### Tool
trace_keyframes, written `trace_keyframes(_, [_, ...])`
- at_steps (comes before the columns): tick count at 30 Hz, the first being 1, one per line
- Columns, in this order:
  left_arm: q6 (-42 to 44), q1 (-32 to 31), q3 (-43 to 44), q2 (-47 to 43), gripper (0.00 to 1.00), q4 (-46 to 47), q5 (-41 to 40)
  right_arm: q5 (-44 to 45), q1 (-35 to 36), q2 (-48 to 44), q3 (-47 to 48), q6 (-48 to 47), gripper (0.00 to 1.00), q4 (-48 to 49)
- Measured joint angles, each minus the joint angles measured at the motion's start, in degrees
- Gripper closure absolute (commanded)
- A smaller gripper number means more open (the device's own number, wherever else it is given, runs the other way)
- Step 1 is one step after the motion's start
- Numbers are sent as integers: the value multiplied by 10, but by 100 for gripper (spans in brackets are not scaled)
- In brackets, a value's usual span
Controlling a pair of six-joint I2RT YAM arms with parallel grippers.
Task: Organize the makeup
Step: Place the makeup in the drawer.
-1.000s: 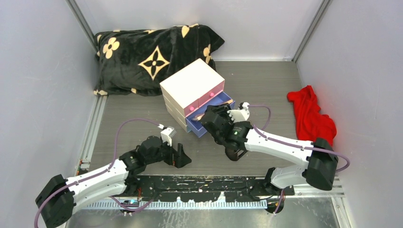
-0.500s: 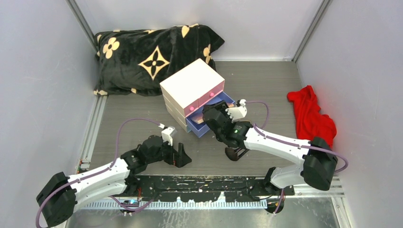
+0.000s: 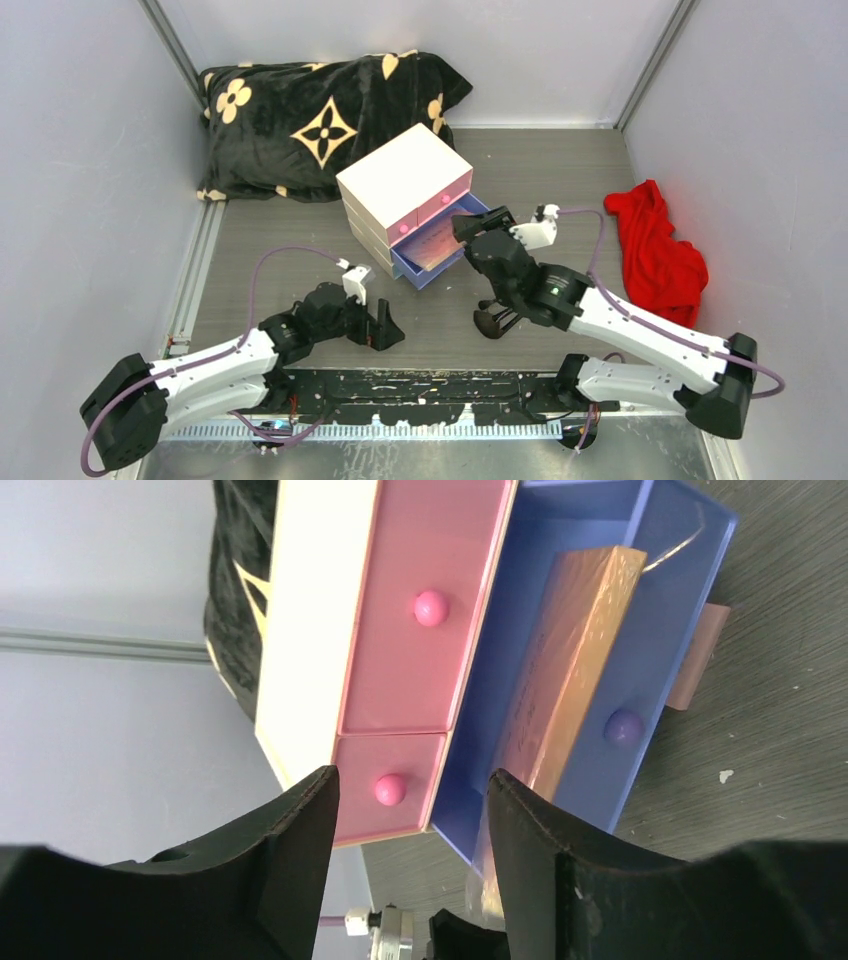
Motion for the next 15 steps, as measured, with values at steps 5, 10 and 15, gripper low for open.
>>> trace_keyframes(5, [0,0,14,15,0,8,-4,0,0,-74,-13,-12,65,-23])
trace_keyframes(10, [0,0,15,31,0,10,-4,-4,0,-106,-50,-29,91,-29])
trace_keyframes(15, [0,0,23,35,0,8,-4,-15,0,-109,-83,-43,99,-50])
